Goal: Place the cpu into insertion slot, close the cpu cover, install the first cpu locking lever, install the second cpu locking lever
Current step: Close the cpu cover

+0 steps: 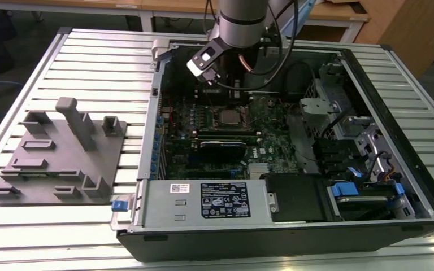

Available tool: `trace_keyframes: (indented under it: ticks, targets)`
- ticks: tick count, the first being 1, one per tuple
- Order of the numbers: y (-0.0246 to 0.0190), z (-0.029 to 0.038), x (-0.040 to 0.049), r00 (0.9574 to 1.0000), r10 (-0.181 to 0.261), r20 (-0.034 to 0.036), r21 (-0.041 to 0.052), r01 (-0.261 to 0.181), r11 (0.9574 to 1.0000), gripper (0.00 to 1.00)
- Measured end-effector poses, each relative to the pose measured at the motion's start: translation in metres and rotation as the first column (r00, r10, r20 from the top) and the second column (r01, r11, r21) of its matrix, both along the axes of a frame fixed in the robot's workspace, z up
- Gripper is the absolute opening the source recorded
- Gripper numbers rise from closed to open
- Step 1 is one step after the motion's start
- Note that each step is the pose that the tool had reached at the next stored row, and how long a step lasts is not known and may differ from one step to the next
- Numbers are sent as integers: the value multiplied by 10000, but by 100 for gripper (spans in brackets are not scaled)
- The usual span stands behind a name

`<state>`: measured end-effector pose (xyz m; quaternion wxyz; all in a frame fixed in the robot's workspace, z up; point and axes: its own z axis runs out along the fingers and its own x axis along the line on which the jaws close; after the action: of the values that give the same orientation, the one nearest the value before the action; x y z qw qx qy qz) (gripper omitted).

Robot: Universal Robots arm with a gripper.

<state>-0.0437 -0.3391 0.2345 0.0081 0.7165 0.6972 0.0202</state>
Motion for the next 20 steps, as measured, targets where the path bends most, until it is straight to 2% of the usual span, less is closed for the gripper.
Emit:
trace_keyframes:
  ticks: [5,12,15,20]
  targets:
    - [0,53,0,10000,0,0,1,0,10000,10]
    - [0,54,6,10000,3,0,1,-3,10000,10]
    - [0,54,54,10000,0,0,1,0,10000,10]
    - [0,54,196,10000,1,-2,2,-1,10000,10]
